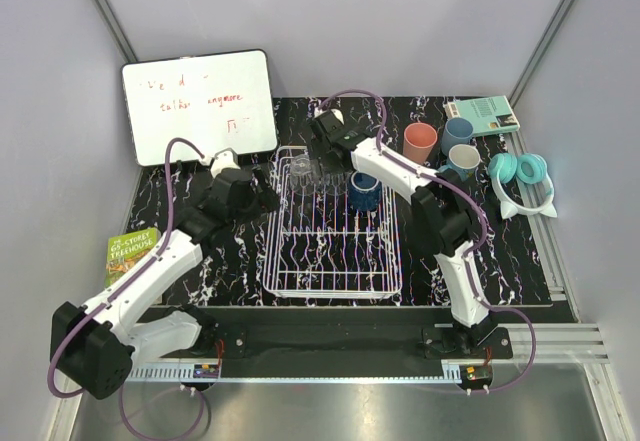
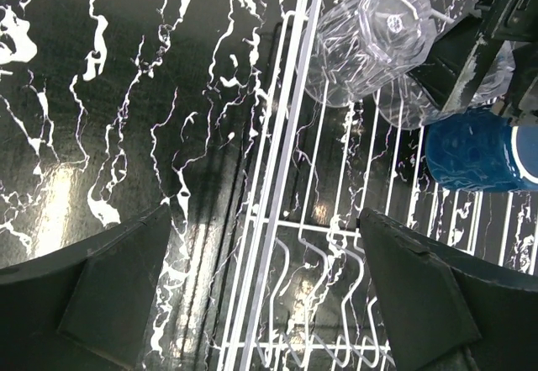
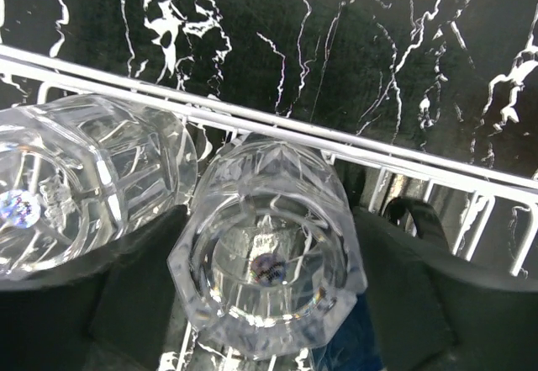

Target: Unload the cups from the dish rack

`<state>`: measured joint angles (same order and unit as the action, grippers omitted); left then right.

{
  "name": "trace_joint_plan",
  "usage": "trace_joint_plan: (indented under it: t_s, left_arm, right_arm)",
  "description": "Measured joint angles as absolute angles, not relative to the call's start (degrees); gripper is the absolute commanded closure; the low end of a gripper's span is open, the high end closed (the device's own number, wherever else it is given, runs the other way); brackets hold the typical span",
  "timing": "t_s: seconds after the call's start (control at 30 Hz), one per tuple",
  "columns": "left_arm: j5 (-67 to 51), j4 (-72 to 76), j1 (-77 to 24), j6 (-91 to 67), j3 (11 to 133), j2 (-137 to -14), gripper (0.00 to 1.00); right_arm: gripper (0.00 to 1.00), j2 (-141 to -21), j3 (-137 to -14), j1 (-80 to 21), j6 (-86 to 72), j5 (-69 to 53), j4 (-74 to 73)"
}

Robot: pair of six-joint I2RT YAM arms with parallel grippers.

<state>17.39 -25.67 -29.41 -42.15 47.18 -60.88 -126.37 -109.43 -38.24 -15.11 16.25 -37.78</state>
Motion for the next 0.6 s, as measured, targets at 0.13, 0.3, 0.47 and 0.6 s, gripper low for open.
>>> trace_joint_plan:
  t_s: [0.13, 0.3, 0.47, 0.6]
  left_arm:
    - [17.34, -25.82, -29.41, -42.19, 47.16, -60.69, 0.01]
    - [17.32, -25.82, -29.41, -42.44, 47.16, -60.69, 0.01]
    - [17.28, -25.85, -29.41, -42.54, 47.16, -60.69, 0.01]
    - [17.34, -25.85, -29.41, -42.74, 47.16, -60.23, 0.01]
  right_arm:
    - [0.48, -126.85, -109.49, -38.24, -15.16, 16.16, -37.74]
    - [0.95, -126.85, -109.47, -38.26, -15.18, 16.03, -37.65]
    - [1.00, -125.47, -107.79, -38.26, -15.35, 16.08, -37.34]
    - [1.00, -121.80, -106.43, -38.30, -16.01, 16.01, -38.68]
